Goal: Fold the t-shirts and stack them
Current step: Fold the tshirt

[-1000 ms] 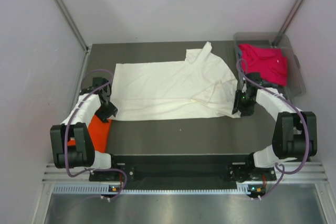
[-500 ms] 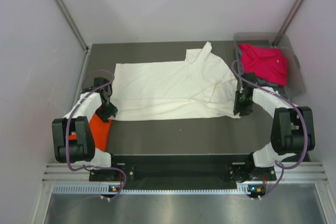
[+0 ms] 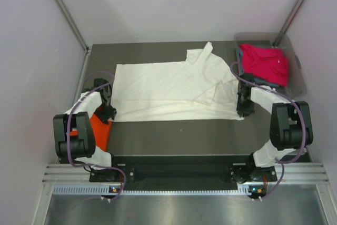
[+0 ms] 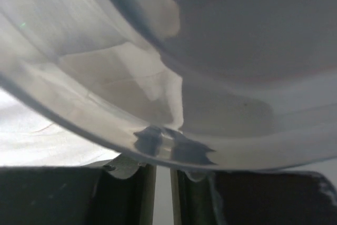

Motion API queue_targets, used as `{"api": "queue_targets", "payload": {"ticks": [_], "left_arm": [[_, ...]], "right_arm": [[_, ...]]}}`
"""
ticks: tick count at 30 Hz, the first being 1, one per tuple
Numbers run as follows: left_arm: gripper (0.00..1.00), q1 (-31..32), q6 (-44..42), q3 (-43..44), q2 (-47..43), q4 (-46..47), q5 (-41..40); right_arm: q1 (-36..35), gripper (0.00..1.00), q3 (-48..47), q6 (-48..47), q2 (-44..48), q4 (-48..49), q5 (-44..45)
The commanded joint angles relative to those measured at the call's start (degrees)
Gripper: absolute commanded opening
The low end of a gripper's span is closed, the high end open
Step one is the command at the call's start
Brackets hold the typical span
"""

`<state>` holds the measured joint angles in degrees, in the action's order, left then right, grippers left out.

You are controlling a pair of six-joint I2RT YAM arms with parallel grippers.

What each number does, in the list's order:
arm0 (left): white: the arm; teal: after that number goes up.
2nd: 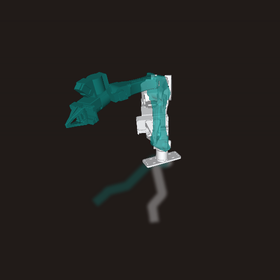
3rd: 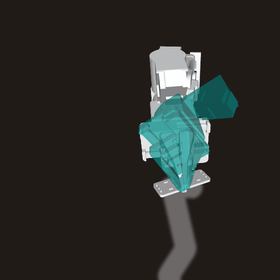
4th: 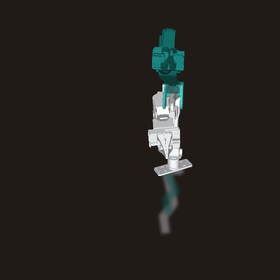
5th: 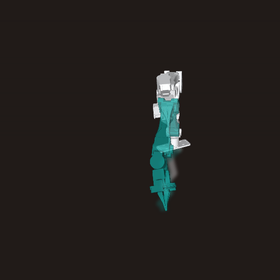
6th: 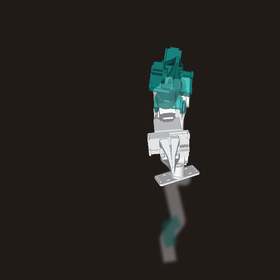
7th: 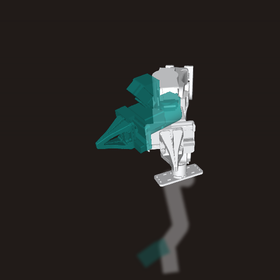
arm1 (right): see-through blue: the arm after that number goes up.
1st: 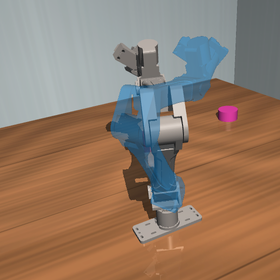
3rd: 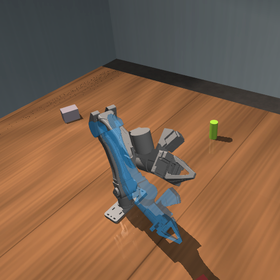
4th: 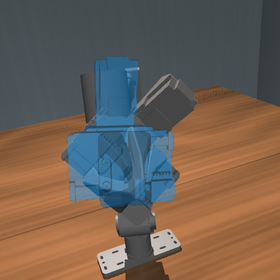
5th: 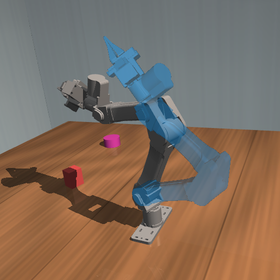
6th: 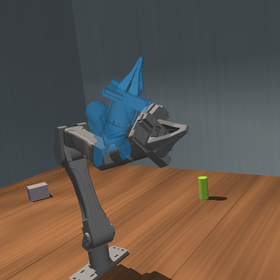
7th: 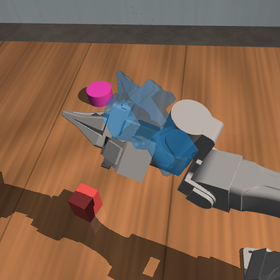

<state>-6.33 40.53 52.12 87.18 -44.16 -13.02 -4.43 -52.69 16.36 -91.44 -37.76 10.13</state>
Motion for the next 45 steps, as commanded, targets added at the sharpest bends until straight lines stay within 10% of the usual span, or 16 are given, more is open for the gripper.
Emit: {"api": "queue_targets", "payload": {"ticks": [1,4,8,22,30,37,42,45], "left_arm": [[0.40,-0.35,-2.47,2.46,-1.65,0.13,-1.40],[0.40,-0.35,-3.35,3.08,-4.89,-1.45,0.18],[0.42,-0.09,-6.33,2.03,-12.28,-1.37,7.09],[0.28,12.20,-7.05,2.81,-6.86,12.33,29.18],[0.26,16.43,-9.15,5.53,-1.74,11.38,27.78],[0.27,17.31,-13.11,6.24,-3.59,10.41,33.49],[0.27,17.93,-12.67,4.75,-5.17,11.29,36.22],[0.27,18.19,-12.94,4.75,-5.18,11.12,37.01]], "right_arm": [[-0.50,0.16,-2.51,-0.19,-1.11,-2.23,5.42],[-1.19,0.47,-3.82,0.60,1.25,-6.96,6.74],[-4.44,0.64,-7.68,0.95,8.10,-10.32,7.80],[-7.18,0.13,-9.90,2.89,-2.68,2.50,-6.00],[-4.98,0.21,-9.27,-0.02,-7.18,4.72,-0.91],[-10.42,0.70,-14.37,6.48,1.61,0.93,-9.64],[-13.24,0.69,-10.17,18.24,2.23,9.35,-21.90],[-13.42,0.40,-4.55,25.97,2.84,17.94,-24.71]]}}
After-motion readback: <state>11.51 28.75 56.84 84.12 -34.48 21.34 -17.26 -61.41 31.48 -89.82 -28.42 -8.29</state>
